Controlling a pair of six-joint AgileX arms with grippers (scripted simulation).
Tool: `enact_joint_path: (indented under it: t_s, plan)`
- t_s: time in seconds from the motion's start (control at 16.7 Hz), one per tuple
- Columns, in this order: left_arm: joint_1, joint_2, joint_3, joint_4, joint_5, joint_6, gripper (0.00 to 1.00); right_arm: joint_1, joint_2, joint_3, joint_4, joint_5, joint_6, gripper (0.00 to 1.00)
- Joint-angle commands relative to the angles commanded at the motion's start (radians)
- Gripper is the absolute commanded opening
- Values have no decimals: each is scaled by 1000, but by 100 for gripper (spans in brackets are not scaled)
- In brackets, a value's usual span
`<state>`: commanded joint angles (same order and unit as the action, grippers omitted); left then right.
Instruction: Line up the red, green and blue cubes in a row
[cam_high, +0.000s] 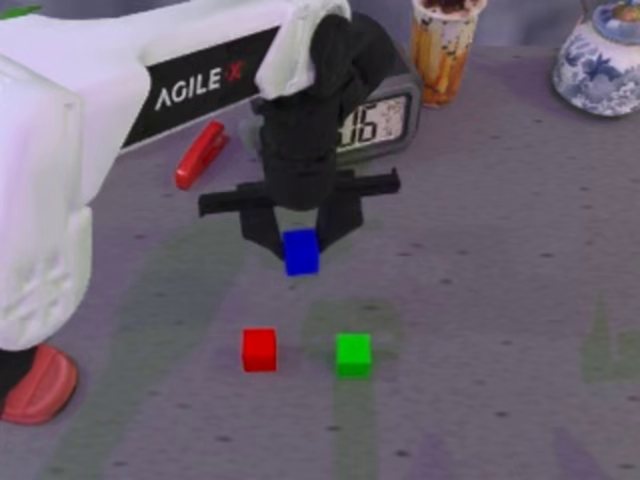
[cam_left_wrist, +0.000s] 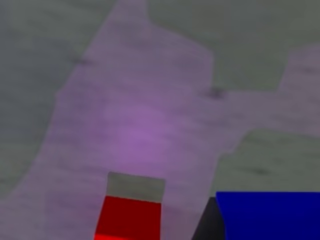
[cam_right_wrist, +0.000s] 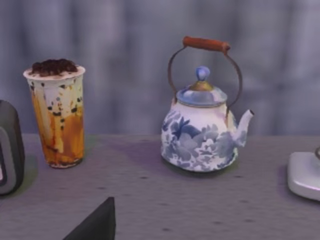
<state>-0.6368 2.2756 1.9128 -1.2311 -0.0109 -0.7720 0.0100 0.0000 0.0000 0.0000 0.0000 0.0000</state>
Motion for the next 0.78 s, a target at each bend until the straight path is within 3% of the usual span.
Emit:
enact_joint_path:
  t_s: [0.42,0.78]
  plan:
    - [-259,198,418,-189,0,-127,0,0,0,0,0,0,0,100]
    - [-282,212,448,-204,0,-138,0,0,0,0,0,0,0,100]
